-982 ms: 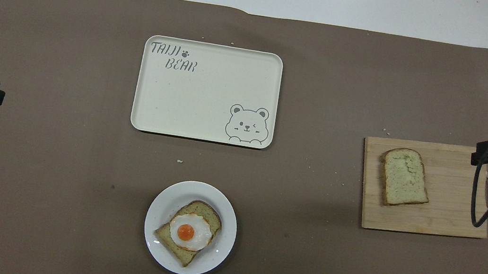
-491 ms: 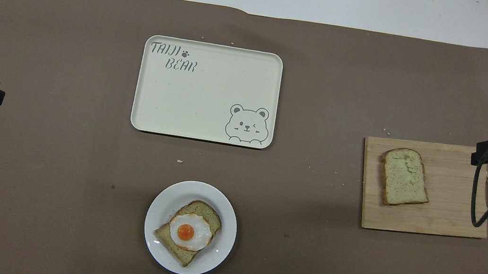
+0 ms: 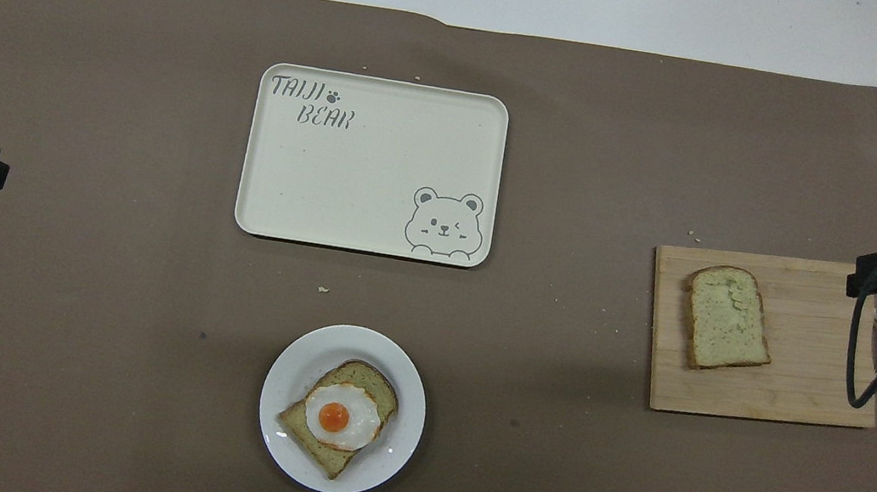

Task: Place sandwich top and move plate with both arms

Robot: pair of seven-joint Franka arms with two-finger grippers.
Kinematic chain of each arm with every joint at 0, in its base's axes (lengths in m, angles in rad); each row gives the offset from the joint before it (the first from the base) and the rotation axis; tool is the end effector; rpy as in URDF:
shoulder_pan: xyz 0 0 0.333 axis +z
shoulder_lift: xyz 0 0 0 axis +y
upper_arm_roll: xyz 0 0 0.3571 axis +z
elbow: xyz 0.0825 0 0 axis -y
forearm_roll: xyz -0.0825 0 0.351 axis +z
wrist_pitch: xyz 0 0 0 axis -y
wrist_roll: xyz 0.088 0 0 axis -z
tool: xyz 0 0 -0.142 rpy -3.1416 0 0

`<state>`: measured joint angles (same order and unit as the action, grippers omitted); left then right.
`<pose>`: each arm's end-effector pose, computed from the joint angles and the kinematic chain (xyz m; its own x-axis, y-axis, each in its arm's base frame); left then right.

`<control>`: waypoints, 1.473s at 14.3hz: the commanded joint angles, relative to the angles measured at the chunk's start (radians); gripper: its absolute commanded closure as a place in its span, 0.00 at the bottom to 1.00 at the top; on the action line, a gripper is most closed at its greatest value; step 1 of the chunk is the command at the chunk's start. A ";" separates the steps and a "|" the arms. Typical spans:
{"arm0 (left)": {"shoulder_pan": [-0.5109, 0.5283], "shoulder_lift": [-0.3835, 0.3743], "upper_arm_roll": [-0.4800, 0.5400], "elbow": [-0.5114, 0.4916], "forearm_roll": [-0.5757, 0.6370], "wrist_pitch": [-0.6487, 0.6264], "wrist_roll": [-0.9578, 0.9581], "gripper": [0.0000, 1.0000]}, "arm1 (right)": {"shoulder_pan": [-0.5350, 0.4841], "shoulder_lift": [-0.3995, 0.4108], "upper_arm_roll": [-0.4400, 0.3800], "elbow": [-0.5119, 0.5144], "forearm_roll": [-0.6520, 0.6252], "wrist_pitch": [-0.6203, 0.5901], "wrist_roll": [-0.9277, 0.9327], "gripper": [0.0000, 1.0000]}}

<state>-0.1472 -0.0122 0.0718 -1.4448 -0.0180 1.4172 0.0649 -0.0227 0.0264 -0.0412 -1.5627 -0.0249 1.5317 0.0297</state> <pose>0.4986 -0.0401 0.6778 0.9897 -0.1426 -0.0142 -0.1423 -0.9896 0.0197 0.5228 -0.0368 0.6171 0.9939 -0.0944 -0.0565 -0.0929 -0.9953 0.0277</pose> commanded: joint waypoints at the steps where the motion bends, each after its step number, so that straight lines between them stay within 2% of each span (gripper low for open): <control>1: 0.006 -0.011 0.000 -0.006 -0.011 -0.003 -0.004 0.00 | -0.013 0.003 0.006 0.007 0.019 -0.010 -0.017 0.00; 8: 0.006 -0.011 0.000 -0.006 -0.011 -0.003 -0.004 0.00 | -0.014 0.001 0.004 -0.002 0.005 0.035 -0.042 0.00; 10: 0.006 -0.011 0.000 -0.006 -0.011 -0.003 -0.004 0.00 | -0.025 -0.054 0.001 -0.113 0.014 0.103 -0.160 0.00; 12: 0.005 -0.011 0.000 -0.006 -0.011 -0.004 -0.005 0.00 | -0.029 -0.065 0.000 -0.242 0.016 0.198 -0.186 0.00; 17: 0.005 -0.014 0.000 -0.014 -0.013 -0.027 -0.002 0.00 | -0.042 -0.022 -0.003 -0.495 0.017 0.496 -0.223 0.00; 19: 0.006 -0.015 0.000 -0.022 -0.022 -0.021 0.001 0.00 | -0.054 0.003 -0.003 -0.563 0.016 0.588 -0.255 0.00; 21: 0.011 -0.026 0.002 -0.042 -0.062 -0.008 0.003 0.00 | -0.069 0.047 -0.002 -0.589 0.016 0.643 -0.260 0.11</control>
<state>-0.1471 -0.0122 0.0726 -1.4513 -0.0451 1.4013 0.0650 -0.0694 0.0559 -0.0454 -2.1149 -0.0249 2.1196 -0.1875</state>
